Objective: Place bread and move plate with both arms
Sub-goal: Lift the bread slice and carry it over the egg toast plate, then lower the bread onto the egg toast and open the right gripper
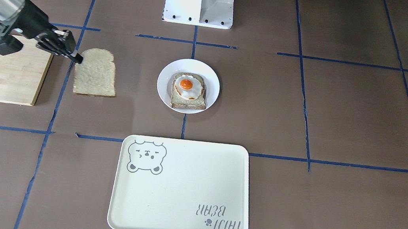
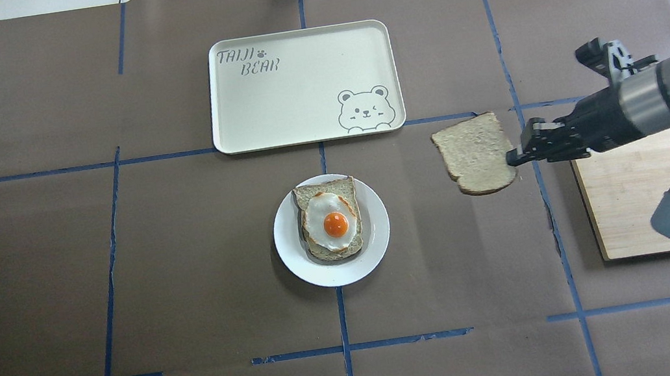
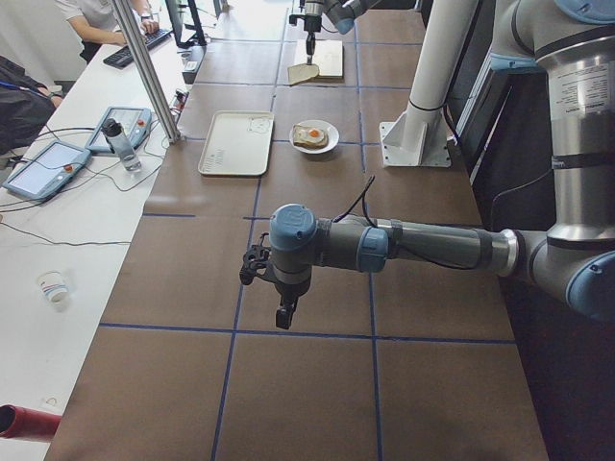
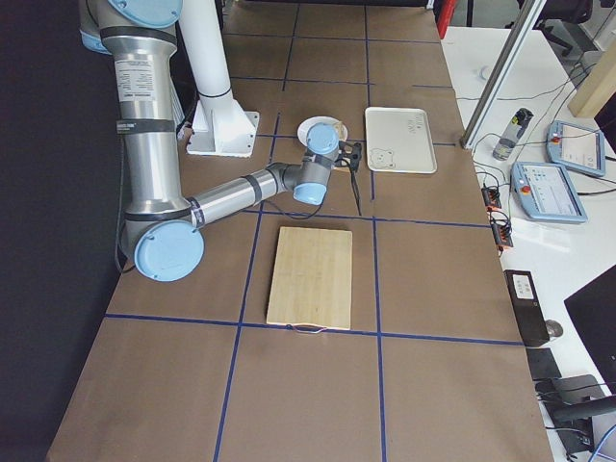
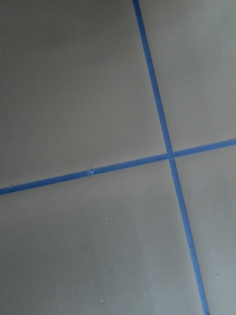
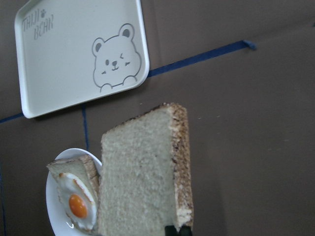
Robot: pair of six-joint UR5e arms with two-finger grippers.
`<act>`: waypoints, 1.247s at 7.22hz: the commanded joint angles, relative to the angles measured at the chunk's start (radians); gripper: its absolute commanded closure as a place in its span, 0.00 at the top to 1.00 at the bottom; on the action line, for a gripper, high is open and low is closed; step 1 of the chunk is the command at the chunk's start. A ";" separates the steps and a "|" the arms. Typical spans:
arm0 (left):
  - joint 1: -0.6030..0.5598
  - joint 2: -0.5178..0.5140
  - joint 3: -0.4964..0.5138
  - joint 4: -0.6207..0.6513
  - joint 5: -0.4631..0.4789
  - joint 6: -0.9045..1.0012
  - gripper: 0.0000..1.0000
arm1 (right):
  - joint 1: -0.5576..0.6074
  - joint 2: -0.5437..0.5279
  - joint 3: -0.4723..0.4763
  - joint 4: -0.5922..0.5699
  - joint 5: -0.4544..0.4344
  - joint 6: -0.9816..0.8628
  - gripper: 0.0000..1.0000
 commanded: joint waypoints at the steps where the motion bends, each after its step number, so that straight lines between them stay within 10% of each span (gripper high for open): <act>1: -0.002 0.000 0.007 0.000 -0.010 0.000 1.00 | -0.187 0.181 0.000 -0.098 -0.229 0.120 0.00; 3: -0.002 0.000 0.007 0.000 -0.010 0.000 1.00 | -0.324 0.269 -0.027 -0.152 -0.415 0.107 0.00; 9: -0.002 -0.009 0.006 0.000 -0.010 -0.002 1.00 | -0.355 0.304 -0.124 -0.135 -0.510 0.073 0.00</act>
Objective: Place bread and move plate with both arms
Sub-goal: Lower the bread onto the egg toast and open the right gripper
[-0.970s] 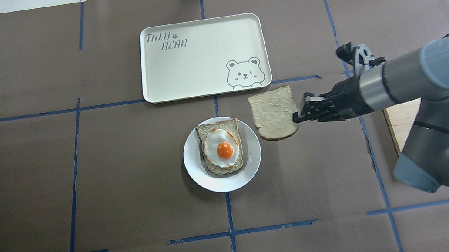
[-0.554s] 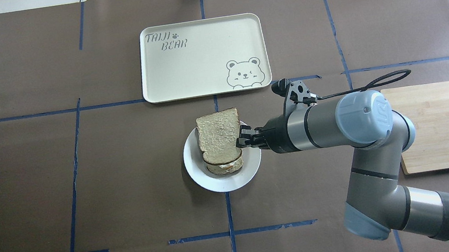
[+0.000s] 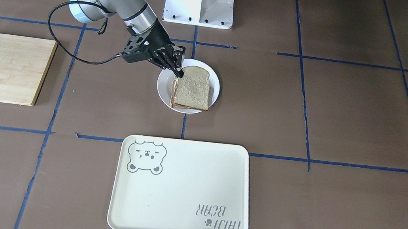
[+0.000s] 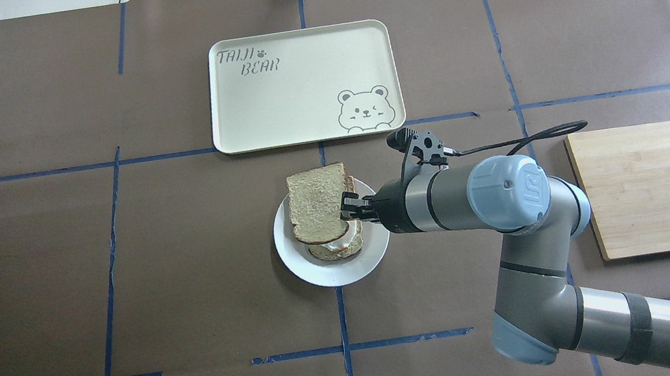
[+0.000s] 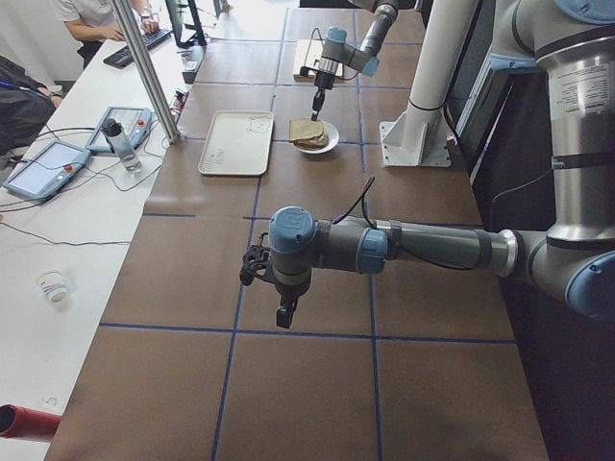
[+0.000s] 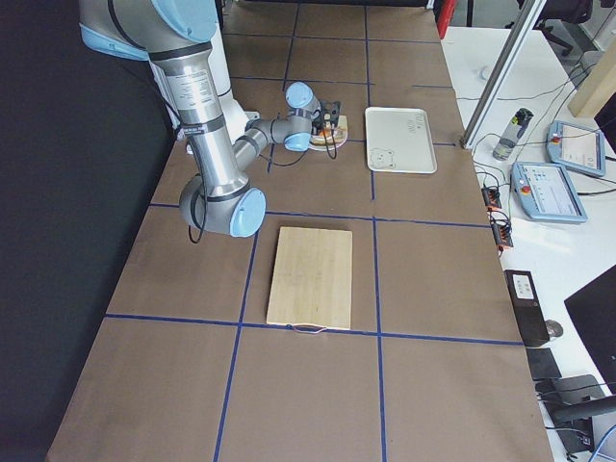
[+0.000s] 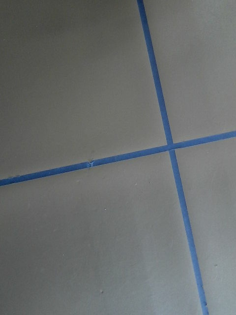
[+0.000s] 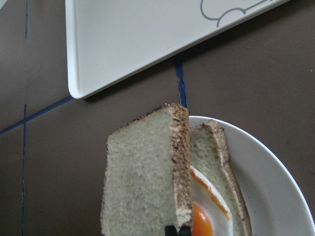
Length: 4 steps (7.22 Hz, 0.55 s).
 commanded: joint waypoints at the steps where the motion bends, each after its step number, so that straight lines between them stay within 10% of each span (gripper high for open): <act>1: 0.000 -0.004 0.002 0.000 0.000 0.000 1.00 | -0.006 -0.014 -0.001 0.004 -0.010 -0.014 0.00; 4: 0.000 -0.004 0.004 0.000 0.000 0.000 1.00 | -0.015 -0.035 0.004 0.022 -0.002 -0.046 0.00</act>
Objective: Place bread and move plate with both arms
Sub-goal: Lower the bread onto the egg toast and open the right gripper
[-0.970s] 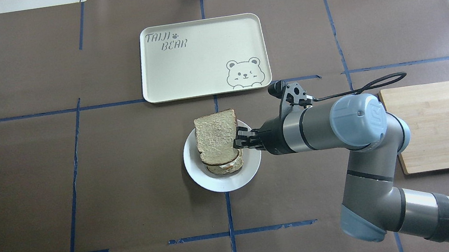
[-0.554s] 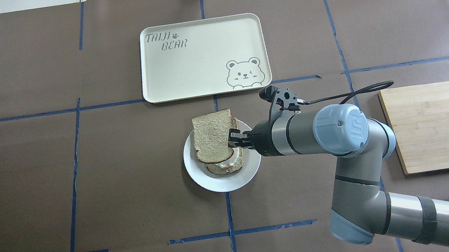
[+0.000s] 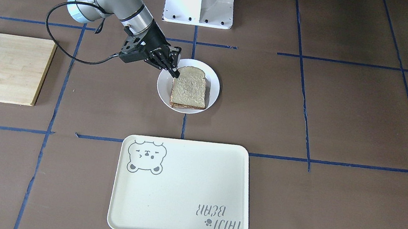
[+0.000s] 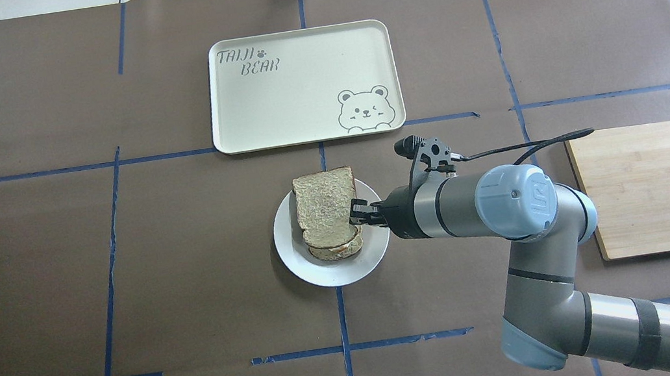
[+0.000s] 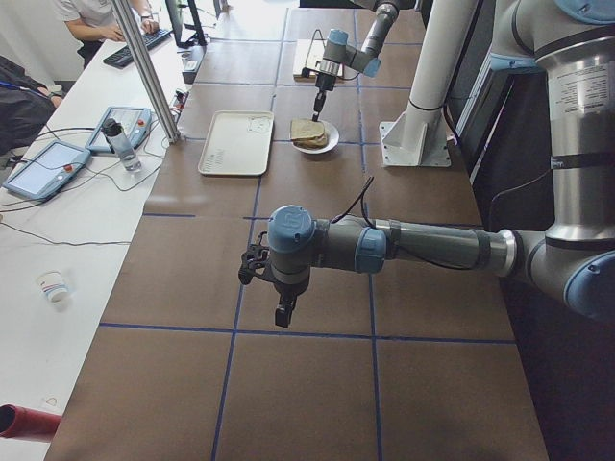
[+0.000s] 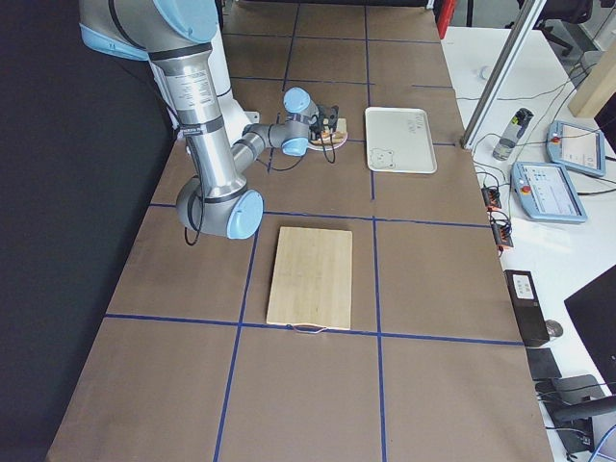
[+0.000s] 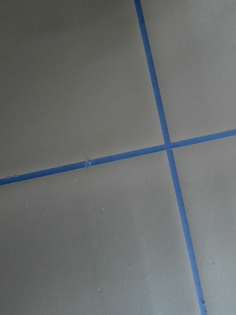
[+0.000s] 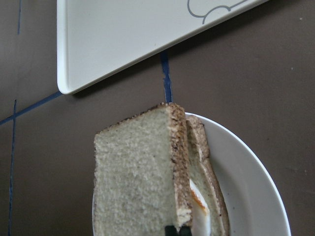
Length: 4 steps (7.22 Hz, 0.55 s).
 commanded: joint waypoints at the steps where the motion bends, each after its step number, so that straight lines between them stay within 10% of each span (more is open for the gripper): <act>1: 0.000 0.000 0.004 0.000 0.000 0.000 1.00 | -0.012 -0.008 -0.003 0.005 -0.001 -0.034 0.00; 3: 0.000 -0.002 0.010 0.000 0.000 0.000 1.00 | -0.014 -0.008 -0.008 0.005 -0.001 -0.035 0.03; 4: 0.000 -0.003 0.010 0.000 0.000 0.000 1.00 | -0.014 -0.003 -0.003 0.005 0.000 -0.035 0.61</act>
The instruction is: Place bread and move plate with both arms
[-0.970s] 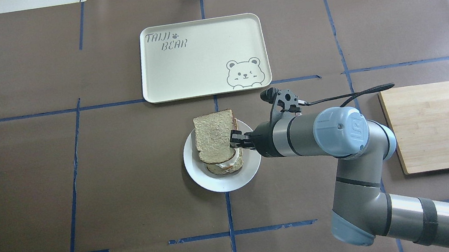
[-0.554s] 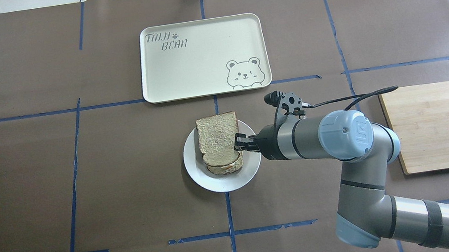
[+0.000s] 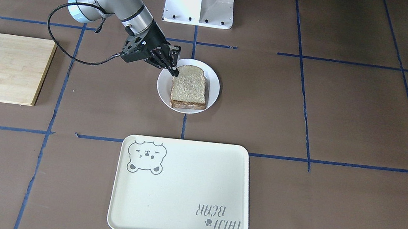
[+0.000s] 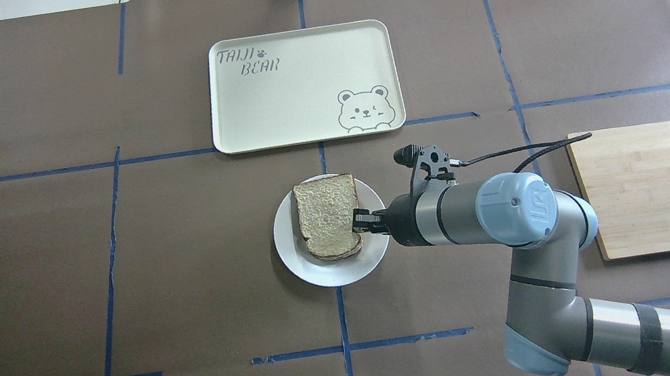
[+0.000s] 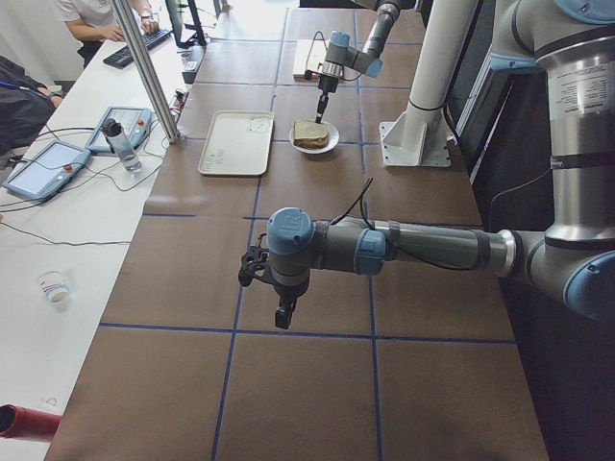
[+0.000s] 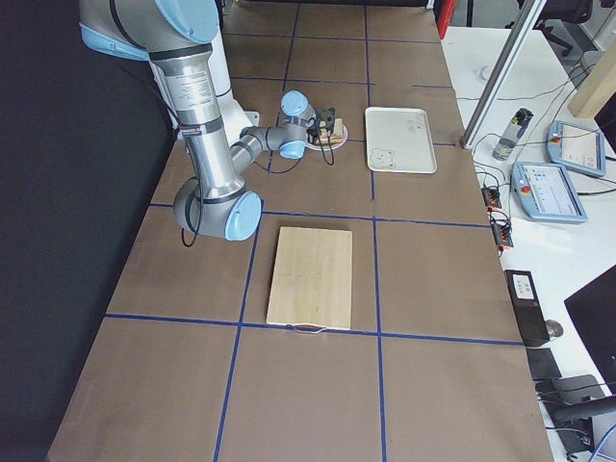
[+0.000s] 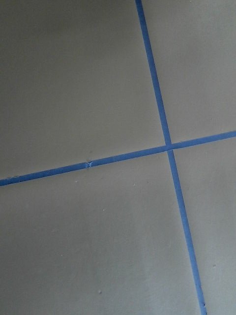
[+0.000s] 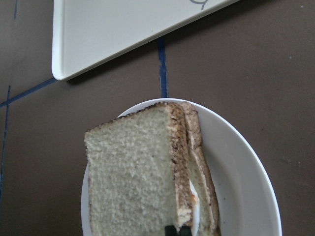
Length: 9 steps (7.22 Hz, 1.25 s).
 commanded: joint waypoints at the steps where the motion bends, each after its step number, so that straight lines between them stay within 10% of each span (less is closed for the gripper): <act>1: 0.000 -0.001 0.001 0.000 0.000 0.000 1.00 | 0.009 0.003 0.002 -0.008 0.004 -0.003 1.00; 4: 0.002 -0.003 -0.009 -0.003 0.002 0.000 1.00 | 0.108 0.009 0.015 -0.145 0.144 -0.039 1.00; 9: 0.006 -0.080 -0.035 -0.006 -0.049 -0.138 1.00 | 0.470 -0.009 0.071 -0.582 0.541 -0.592 1.00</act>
